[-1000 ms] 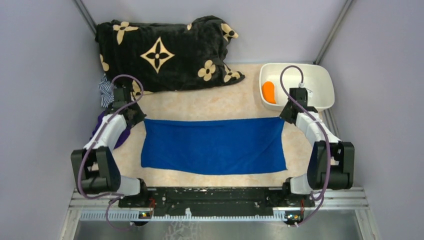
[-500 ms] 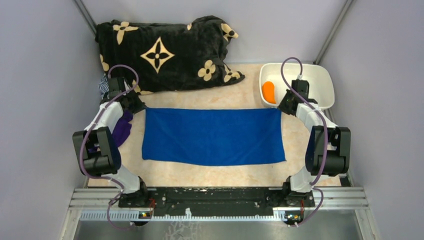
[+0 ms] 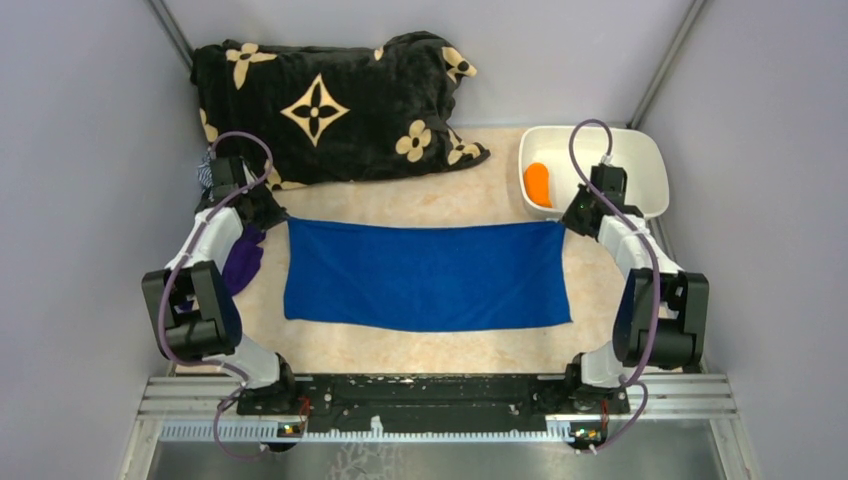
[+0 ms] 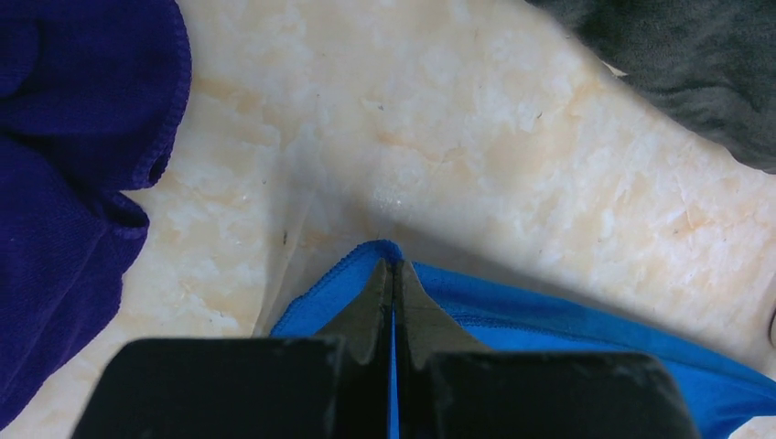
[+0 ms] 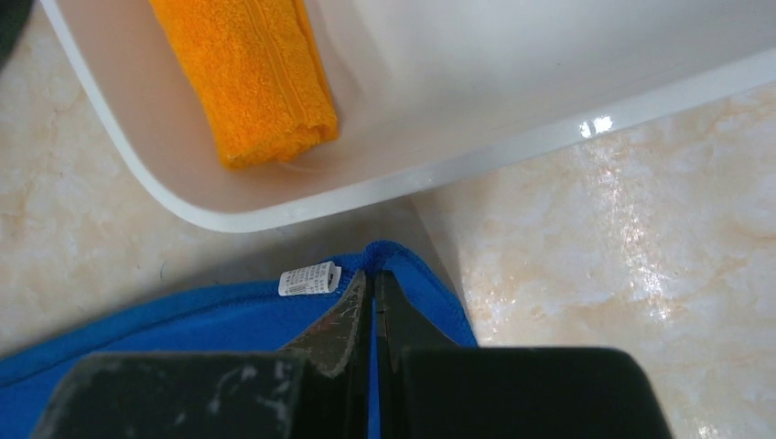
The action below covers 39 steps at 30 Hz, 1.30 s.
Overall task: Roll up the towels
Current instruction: Fold the towel at the center of the board.
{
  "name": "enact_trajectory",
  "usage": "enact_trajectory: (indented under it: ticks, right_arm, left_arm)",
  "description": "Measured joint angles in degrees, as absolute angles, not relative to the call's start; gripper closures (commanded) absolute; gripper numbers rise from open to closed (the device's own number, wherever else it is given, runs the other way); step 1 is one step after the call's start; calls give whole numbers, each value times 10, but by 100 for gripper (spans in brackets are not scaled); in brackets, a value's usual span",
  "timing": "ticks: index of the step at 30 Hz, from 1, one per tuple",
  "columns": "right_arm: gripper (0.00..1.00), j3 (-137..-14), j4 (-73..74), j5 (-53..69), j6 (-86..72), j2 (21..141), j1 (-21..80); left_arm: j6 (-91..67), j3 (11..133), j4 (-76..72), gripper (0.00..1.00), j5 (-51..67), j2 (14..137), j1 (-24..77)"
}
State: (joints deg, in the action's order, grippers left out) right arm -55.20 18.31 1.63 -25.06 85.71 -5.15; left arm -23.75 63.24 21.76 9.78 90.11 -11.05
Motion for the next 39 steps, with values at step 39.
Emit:
enact_trajectory:
  ticks: [39]
  right_arm:
    - [100,-548,167,104,-257,837,-109]
  left_arm:
    - [-251,675,215,100,158,936,-117]
